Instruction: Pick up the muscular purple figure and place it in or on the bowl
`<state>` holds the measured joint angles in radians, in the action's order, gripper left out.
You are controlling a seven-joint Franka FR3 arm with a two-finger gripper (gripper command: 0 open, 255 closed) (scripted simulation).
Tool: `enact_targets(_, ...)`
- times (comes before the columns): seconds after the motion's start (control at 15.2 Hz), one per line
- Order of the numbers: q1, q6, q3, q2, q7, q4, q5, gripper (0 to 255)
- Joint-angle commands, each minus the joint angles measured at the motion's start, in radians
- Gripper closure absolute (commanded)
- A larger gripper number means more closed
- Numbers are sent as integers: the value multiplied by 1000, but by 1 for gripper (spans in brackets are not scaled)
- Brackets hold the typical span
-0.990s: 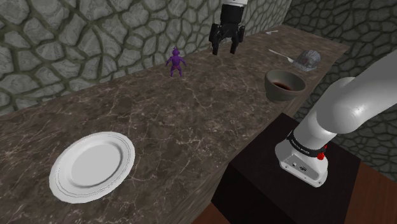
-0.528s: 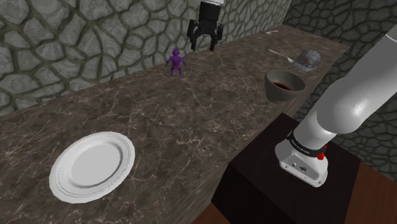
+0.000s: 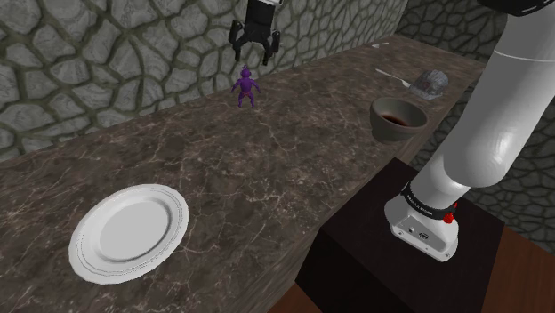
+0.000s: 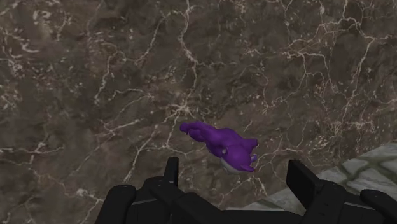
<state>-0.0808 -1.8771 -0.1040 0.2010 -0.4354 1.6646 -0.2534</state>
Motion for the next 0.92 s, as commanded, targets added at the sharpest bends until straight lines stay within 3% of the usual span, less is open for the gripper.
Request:
enact_targets(0.0,-2,0,-1,39,-11,-48,-3,0)
enact_targets(0.46,-15,-94,-8,58,-7,24,-8,0)
enact_targets(0.86,-15,-94,-8,58,-7,24,-8,0)
